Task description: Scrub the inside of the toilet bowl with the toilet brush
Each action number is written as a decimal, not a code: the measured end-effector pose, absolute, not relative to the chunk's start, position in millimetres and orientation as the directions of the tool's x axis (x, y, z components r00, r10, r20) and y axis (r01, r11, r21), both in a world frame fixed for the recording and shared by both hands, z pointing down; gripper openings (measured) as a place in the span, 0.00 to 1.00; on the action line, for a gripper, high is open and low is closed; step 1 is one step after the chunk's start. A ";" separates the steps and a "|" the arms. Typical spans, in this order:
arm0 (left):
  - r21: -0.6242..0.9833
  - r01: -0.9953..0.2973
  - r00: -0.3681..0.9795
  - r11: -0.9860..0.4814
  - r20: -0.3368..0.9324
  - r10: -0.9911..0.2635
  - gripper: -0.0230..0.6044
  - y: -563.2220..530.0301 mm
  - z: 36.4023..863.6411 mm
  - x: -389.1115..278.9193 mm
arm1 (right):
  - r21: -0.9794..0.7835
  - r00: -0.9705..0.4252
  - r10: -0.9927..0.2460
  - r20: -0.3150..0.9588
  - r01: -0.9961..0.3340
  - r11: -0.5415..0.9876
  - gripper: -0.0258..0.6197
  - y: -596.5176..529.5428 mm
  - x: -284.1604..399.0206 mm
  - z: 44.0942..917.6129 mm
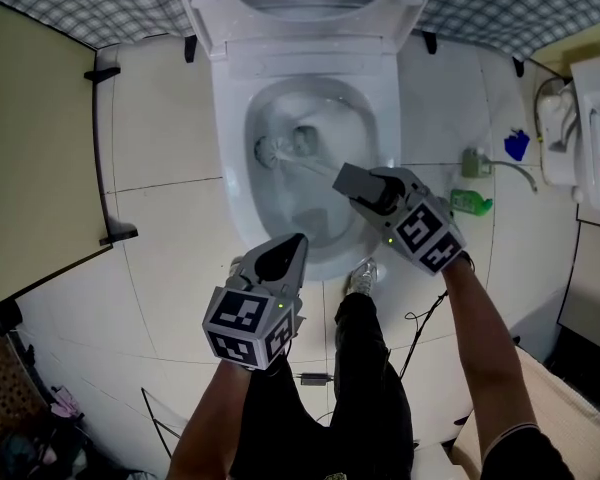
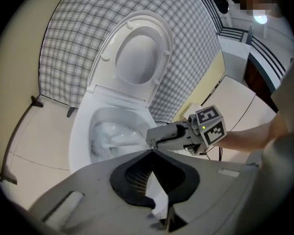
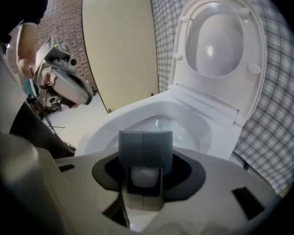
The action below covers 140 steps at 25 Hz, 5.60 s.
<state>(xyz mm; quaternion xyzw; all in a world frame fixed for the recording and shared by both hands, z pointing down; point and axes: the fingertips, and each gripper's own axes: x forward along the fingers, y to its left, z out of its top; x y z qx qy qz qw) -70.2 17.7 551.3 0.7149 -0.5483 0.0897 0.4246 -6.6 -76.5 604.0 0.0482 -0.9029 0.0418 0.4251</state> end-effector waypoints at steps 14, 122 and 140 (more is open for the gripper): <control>0.511 -0.859 0.383 -0.032 0.599 -0.704 0.05 14.1 554.4 -77.4 | -0.002 -0.560 -0.038 0.828 -0.071 0.997 0.33 -48.8 26.9 617.8; 0.515 -0.849 0.473 -0.120 0.639 -0.606 0.05 16.7 590.9 33.2 | 0.091 -0.046 -0.309 0.950 -0.906 0.413 0.34 -101.9 284.9 773.2; 0.412 -0.882 0.431 -0.229 0.509 -0.745 0.05 -26.7 413.7 -24.8 | -0.118 -0.534 -0.612 0.584 -0.801 0.587 0.41 -109.0 146.5 422.5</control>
